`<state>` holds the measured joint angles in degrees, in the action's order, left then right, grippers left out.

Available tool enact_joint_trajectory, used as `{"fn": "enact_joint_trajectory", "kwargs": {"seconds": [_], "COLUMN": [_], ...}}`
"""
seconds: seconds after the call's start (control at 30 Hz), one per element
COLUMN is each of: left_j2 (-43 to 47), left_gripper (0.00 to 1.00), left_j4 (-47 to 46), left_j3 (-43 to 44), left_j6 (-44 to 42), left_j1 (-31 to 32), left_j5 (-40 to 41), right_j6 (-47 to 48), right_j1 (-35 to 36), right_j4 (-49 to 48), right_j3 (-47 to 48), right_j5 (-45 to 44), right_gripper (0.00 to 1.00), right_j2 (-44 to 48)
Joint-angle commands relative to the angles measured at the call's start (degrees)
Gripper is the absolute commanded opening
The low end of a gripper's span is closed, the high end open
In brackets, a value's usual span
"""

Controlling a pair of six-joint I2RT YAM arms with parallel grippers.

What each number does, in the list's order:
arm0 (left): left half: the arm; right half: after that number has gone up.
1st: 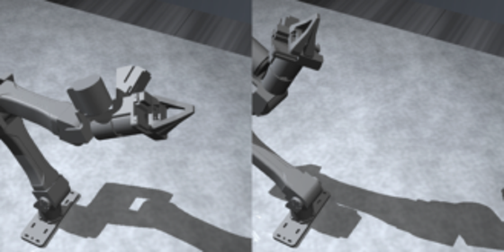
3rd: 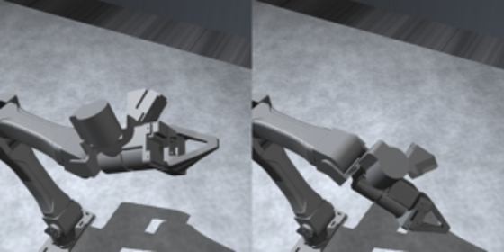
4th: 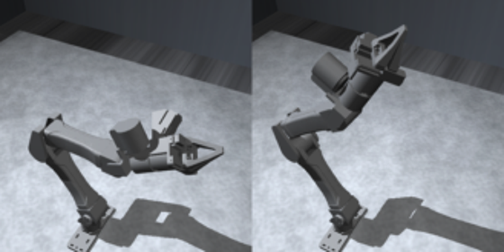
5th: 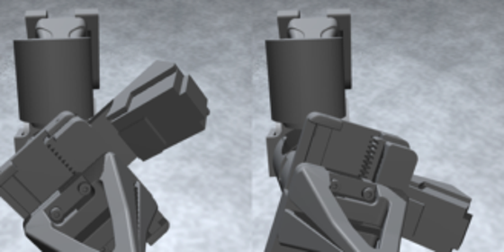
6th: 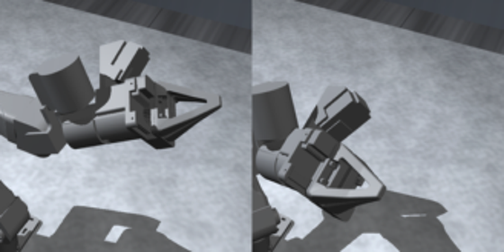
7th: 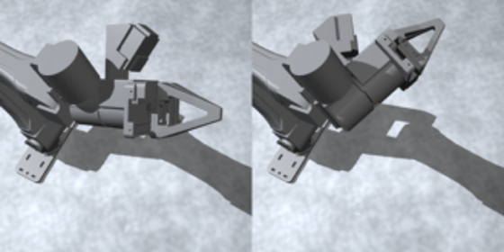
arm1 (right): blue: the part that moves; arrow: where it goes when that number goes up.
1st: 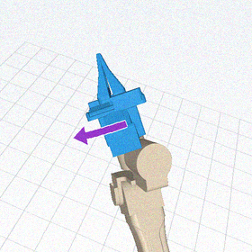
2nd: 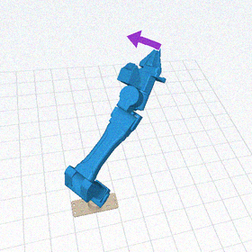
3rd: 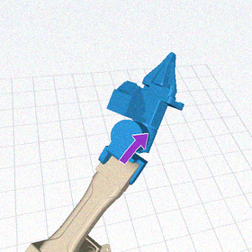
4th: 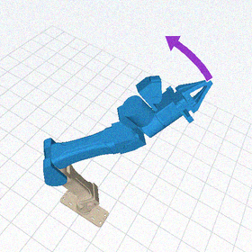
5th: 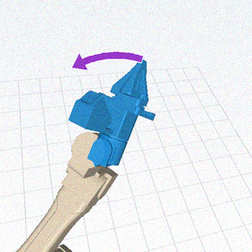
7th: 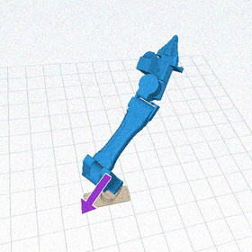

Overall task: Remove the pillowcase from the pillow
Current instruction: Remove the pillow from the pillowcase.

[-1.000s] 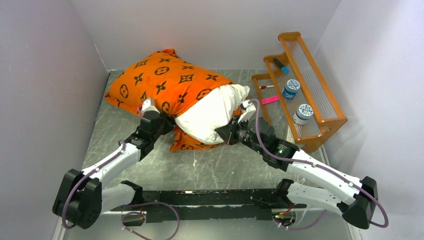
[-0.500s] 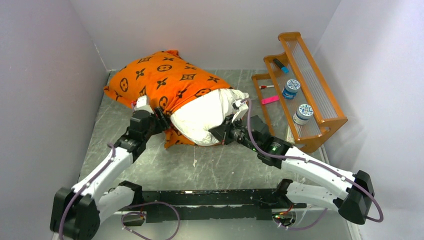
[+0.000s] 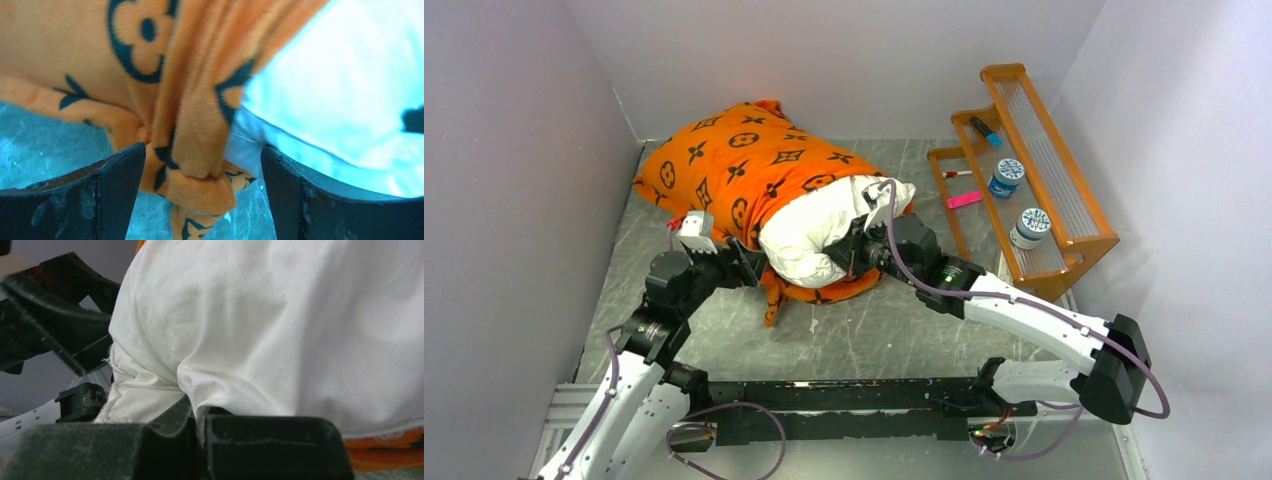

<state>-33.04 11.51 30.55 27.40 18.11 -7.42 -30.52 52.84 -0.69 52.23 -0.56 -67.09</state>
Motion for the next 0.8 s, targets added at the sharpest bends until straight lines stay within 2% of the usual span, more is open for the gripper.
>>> {"fn": "enact_joint_trajectory", "kwargs": {"seconds": [0.0,0.2,0.37,0.57,0.77], "left_j2": [2.90,2.71,2.09,1.95,-2.22], "left_gripper": [0.91,0.97,0.96,0.96,0.96], "left_j4": [1.06,0.54,-2.08,-3.24,-1.53], "left_j3": [4.35,8.64,9.68,10.92,12.43], "left_j6": [-9.67,-25.94,-32.48,-39.12,-47.53], "left_j1": [1.14,2.28,6.32,8.93,14.47], "left_j5": [-9.62,-20.37,-27.48,-26.13,-20.30], "right_j6": [-0.66,-3.26,-3.95,-5.00,-6.64], "right_j1": [0.40,0.46,0.46,0.47,0.48], "right_j4": [-10.30,-9.23,-8.55,-8.36,-9.56], "right_j3": [5.94,6.58,6.30,6.31,5.87], "right_j5": [-0.34,-0.50,-1.46,0.19,2.36], "right_gripper": [0.00,0.00,0.00,0.00,0.00], "right_j2": [-1.16,-2.47,-1.52,-1.88,-2.55]}}
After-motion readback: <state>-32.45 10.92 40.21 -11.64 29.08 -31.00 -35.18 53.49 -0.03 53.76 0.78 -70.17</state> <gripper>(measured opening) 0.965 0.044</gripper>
